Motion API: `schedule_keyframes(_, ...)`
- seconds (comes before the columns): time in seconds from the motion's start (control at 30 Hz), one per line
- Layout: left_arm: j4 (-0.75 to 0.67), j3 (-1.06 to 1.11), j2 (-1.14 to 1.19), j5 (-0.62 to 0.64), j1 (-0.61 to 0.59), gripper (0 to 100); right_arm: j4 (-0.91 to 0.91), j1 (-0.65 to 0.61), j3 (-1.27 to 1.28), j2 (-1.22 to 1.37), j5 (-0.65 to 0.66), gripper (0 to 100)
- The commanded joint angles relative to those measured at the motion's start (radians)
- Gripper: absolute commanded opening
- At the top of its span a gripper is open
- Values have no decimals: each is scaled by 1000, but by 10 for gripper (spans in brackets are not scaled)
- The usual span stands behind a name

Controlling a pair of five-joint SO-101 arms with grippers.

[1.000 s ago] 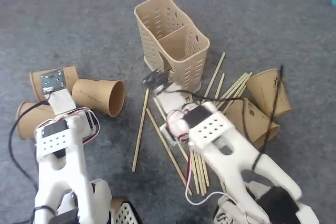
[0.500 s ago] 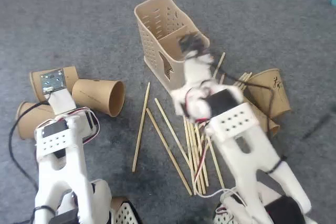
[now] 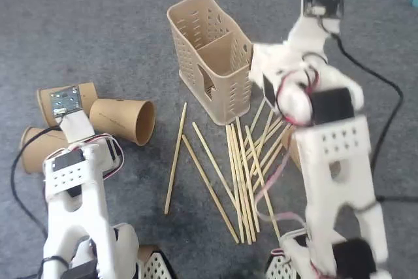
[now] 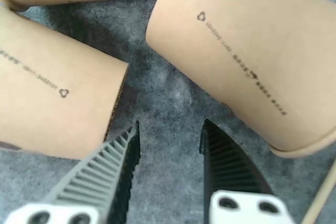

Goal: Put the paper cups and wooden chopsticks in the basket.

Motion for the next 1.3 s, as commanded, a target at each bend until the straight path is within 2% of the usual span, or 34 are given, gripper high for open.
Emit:
schedule_keyframes(0.0, -23, -7, -31, 15, -9, 181, 59, 15, -204, 182, -37, 191)
schedule_keyframes(0.23, -23, -7, -31, 15, -9, 181, 266, -15, -540, 481, -84, 191)
schedule_keyframes(0.47, -23, -7, -31, 15, -9, 181, 312, -21, -629, 625, -75, 185)
schedule_keyframes(0.63, -23, -7, -31, 15, -9, 181, 280, -18, -655, 674, 21, 1)
schedule_keyframes(0.73, -23, -7, -31, 15, -9, 181, 257, -13, -660, 705, 75, 26)
schedule_keyframes(0.93, -23, -7, -31, 15, -9, 181, 174, -12, -660, 743, 296, 8)
schedule_keyframes(1.1, -23, -7, -31, 15, -9, 181, 166, 24, -660, 742, 347, 11)
schedule_keyframes(1.17, -23, -7, -31, 15, -8, 181, 176, 42, -661, 734, 344, 58)
schedule_keyframes(1.27, -23, -7, -31, 15, -6, 181, 202, 48, -671, 719, 311, 208)
